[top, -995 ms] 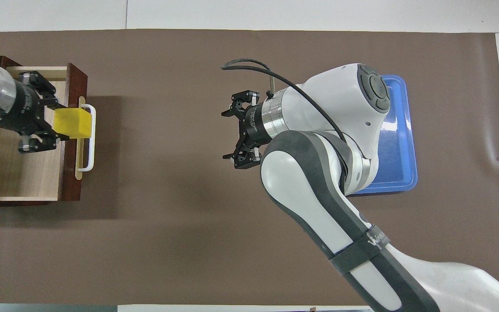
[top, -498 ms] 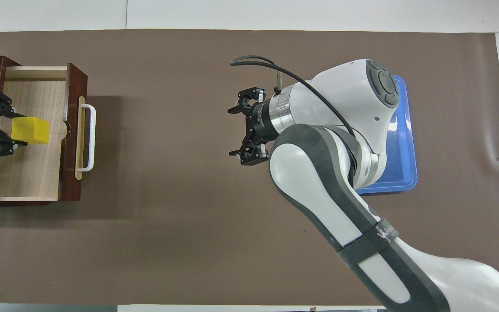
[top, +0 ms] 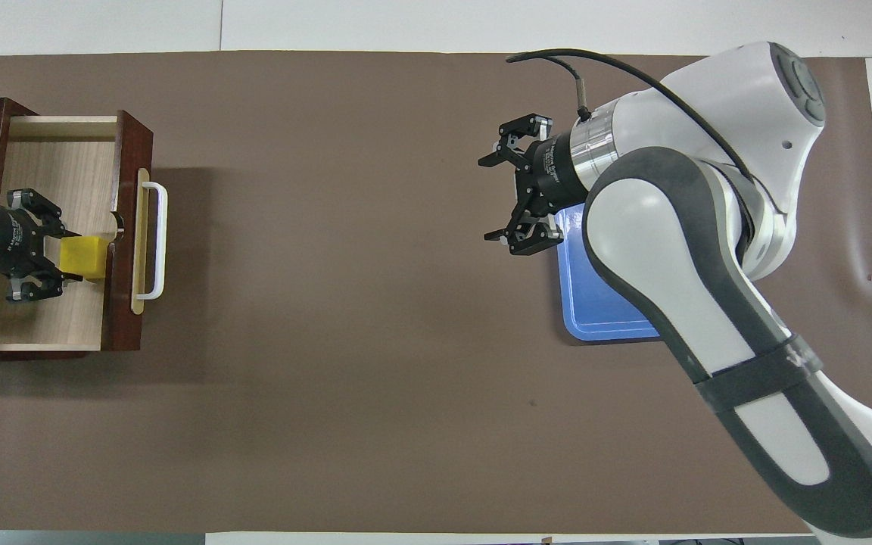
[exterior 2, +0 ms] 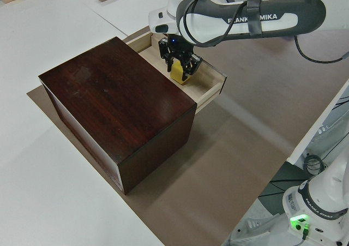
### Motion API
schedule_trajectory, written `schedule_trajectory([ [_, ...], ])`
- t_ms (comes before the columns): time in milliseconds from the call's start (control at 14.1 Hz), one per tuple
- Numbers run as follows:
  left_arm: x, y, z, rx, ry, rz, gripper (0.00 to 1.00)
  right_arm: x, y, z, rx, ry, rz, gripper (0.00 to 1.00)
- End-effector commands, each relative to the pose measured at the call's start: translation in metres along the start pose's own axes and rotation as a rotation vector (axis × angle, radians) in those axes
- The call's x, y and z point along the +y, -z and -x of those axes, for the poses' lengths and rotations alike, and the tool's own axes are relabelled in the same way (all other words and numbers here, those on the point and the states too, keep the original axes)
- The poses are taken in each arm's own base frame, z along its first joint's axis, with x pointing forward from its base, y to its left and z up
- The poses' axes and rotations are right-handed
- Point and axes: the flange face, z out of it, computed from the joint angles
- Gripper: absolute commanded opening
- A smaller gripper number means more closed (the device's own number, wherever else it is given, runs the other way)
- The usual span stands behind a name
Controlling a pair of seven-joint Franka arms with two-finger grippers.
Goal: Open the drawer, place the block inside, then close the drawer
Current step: 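Lower the yellow block into the open drawer and release with the left gripper, then push the drawer closed with the left gripper while the right gripper retracts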
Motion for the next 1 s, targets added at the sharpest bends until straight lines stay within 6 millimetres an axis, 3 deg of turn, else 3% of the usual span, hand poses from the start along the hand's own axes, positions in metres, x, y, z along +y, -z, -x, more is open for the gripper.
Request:
schedule_trajectory([
  [0, -0.007, 0.015, -0.003, 0.008, -0.034, 0.033, 1.0, -0.001, 0.025, -0.016, 0.05, 0.132, 0.039, 1.0],
  [142, 0.01, 0.055, 0.007, 0.005, -0.042, 0.025, 1.0, -0.001, 0.045, -0.032, 0.102, 0.251, 0.084, 1.0],
  [213, 0.019, 0.068, 0.023, 0.001, -0.053, 0.007, 1.0, 0.0, 0.052, -0.038, 0.124, 0.308, 0.108, 1.0],
  [284, 0.027, 0.077, 0.058, 0.001, -0.05, 0.009, 1.0, 0.002, 0.062, -0.044, 0.136, 0.367, 0.131, 1.0],
  [427, 0.022, 0.065, 0.117, 0.048, -0.108, -0.006, 1.0, 0.011, 0.079, -0.054, 0.173, 0.526, 0.186, 1.0],
  [498, 0.014, 0.045, 0.139, 0.088, -0.143, -0.027, 1.0, 0.016, 0.087, -0.059, 0.197, 0.616, 0.222, 1.0],
  [640, 0.007, 0.021, 0.143, 0.105, -0.112, -0.02, 1.0, 0.027, 0.108, -0.071, 0.244, 0.799, 0.286, 1.0],
  [782, 0.007, 0.007, 0.127, 0.113, -0.093, -0.003, 1.0, 0.034, 0.129, -0.089, 0.266, 0.965, 0.34, 1.0],
  [924, 0.013, 0.007, 0.1, 0.114, -0.058, 0.015, 1.0, 0.041, 0.152, -0.105, 0.297, 1.122, 0.391, 1.0],
])
